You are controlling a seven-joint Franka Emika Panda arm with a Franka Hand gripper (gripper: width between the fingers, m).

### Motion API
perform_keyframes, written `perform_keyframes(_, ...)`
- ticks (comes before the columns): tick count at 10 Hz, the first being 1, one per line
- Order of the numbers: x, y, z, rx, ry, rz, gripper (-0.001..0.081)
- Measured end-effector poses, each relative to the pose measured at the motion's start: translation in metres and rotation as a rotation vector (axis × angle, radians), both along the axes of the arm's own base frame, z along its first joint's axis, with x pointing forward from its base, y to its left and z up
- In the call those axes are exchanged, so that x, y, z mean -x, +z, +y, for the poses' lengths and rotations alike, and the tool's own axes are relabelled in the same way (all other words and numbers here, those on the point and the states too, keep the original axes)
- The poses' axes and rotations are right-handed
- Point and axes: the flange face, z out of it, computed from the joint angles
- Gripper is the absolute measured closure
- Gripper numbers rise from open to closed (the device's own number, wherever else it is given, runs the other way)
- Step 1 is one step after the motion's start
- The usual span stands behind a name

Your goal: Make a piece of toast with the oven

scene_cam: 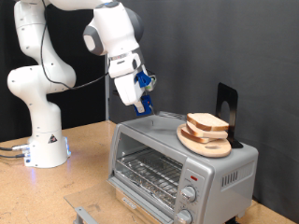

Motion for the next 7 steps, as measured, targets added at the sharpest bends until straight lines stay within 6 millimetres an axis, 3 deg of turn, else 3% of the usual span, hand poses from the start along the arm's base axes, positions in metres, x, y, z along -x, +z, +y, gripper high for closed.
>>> perform_keyframes(7, 0.0007, 0.0014, 0.0089, -0.005, 0.006, -0.015, 0.0381)
